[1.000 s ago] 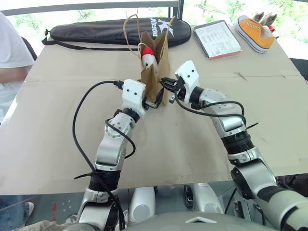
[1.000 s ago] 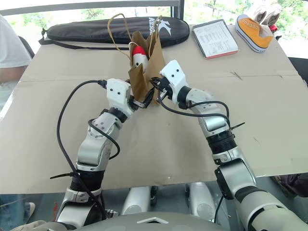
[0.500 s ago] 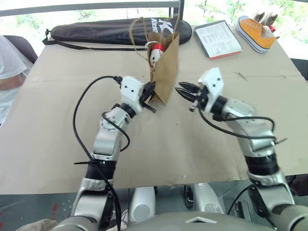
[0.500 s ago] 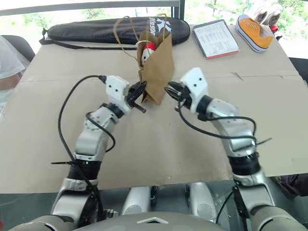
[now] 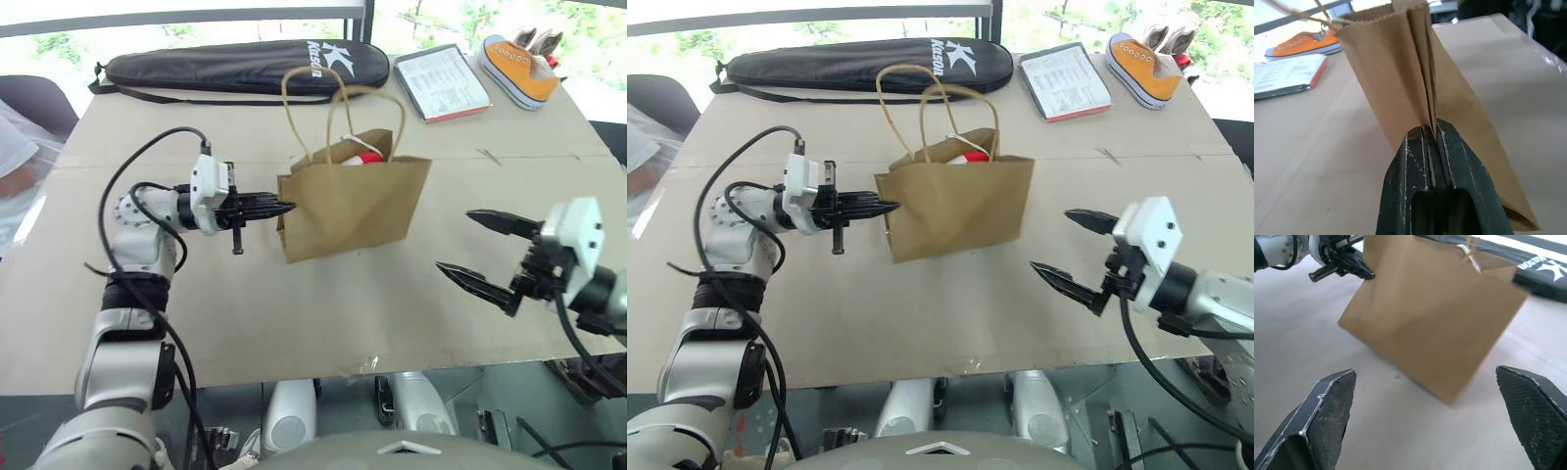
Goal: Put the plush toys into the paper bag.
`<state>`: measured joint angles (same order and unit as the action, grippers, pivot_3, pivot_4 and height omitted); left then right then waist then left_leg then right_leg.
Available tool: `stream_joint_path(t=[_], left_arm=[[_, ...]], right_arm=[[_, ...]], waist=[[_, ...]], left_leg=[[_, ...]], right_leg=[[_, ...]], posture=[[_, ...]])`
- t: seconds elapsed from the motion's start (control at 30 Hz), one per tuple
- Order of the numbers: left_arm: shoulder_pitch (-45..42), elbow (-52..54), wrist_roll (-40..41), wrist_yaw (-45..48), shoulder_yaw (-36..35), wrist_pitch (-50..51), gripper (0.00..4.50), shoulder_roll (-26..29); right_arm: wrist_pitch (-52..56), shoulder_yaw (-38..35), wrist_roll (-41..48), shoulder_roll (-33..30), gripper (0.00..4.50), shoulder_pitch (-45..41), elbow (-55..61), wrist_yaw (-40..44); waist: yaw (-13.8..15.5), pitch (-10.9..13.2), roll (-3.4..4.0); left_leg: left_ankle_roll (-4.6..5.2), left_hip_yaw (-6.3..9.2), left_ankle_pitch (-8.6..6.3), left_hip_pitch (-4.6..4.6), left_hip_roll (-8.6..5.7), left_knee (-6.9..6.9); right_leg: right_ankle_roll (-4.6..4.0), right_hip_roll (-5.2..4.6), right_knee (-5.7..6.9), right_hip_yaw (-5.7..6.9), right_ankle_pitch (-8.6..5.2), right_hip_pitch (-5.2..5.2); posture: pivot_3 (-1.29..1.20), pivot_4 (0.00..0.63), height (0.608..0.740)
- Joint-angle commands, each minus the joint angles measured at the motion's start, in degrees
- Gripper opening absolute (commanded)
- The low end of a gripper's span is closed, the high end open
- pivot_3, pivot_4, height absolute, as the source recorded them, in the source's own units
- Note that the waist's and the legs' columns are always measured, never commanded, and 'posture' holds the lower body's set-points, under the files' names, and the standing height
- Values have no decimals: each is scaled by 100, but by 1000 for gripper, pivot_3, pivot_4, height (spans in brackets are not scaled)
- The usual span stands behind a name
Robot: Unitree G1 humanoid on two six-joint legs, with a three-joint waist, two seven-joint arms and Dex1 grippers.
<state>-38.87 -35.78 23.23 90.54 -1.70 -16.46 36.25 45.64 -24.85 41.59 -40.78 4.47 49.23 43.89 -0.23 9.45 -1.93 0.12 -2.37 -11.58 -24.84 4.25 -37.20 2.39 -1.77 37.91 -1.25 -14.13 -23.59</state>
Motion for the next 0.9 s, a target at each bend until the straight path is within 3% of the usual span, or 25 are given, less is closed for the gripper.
stream_joint_path(t=[0.03, 0.13, 0.23, 0.3, 0.43, 0.53, 0.67, 0.77, 0.9], left_arm=[[-369, -930, -358, 196, 143, -1538, 0, 85], [-527, -1326, -319, 196, 14, -1544, 1100, -21], [-516, -1256, -137, 146, -201, -1180, 1925, -1], [-362, -931, 16, -46, -327, -700, 2550, 58], [656, 615, 354, -781, -666, 549, 4405, 264], [1676, 2088, 588, -1888, -1075, 1757, 4405, 422], [3486, 3910, 1086, -2573, -1627, 3110, 4405, 666], [4448, 4618, 1180, -2755, -1871, 3450, 4405, 722], [4989, 5045, 1465, -2993, -2041, 3874, 4405, 637]], right_arm=[[-158, -320, 134, -134, 4439, 142, 226, -116], [-186, -55, 18, -139, 4500, -50, 161, -401], [-173, 78, -3, -180, 4500, -142, 111, -583], [-223, 136, -97, -233, 4500, -166, 42, -624], [-401, 180, -229, -243, 4500, -208, -189, -672], [-669, 152, -416, -251, 4500, -3, -393, -545], [-1093, -43, -655, -270, 4500, 590, -679, -180], [-1373, -149, -793, -290, 4500, 917, -868, 34], [-1594, -212, -930, -343, 4500, 1187, -957, 219]], waist=[[-5, 0, 0], [-18, 0, 0], [-27, 0, 0], [-22, 0, -1], [-76, 0, 0], [-77, 1, 0], [-48, 1, 1], [-43, 0, 3], [9, 2, 5]], left_leg=[[0, -2, 0, 0, 0, 0], [0, -5, 0, 2, 0, 0], [0, -3, 0, 0, 0, 0], [0, -1, 0, -1, 0, 0], [2, -8, -1, 3, 1, 4], [2, -10, -1, 10, 6, 14], [1, -9, -1, 12, 10, 19], [0, -26, -2, 19, 9, 24], [-5, -35, -4, 19, 7, 18]], right_leg=[[0, -1, -1, -2, 0, 0], [0, 0, 1, -5, 0, 0], [2, 0, 1, -4, 1, -1], [3, 0, 1, -2, 1, -1], [12, -1, 1, -11, 6, -1], [22, 0, 1, -14, 10, -2], [6, -3, 0, -8, -2, -2], [11, -19, -7, -12, -8, -1], [21, -36, -7, -3, -16, -7]], posture=[[0, 150, 740], [0, 150, 740], [0, 150, 740], [0, 150, 740], [0, 150, 740], [0, 150, 740], [0, 150, 740], [0, 150, 740], [0, 150, 740]])
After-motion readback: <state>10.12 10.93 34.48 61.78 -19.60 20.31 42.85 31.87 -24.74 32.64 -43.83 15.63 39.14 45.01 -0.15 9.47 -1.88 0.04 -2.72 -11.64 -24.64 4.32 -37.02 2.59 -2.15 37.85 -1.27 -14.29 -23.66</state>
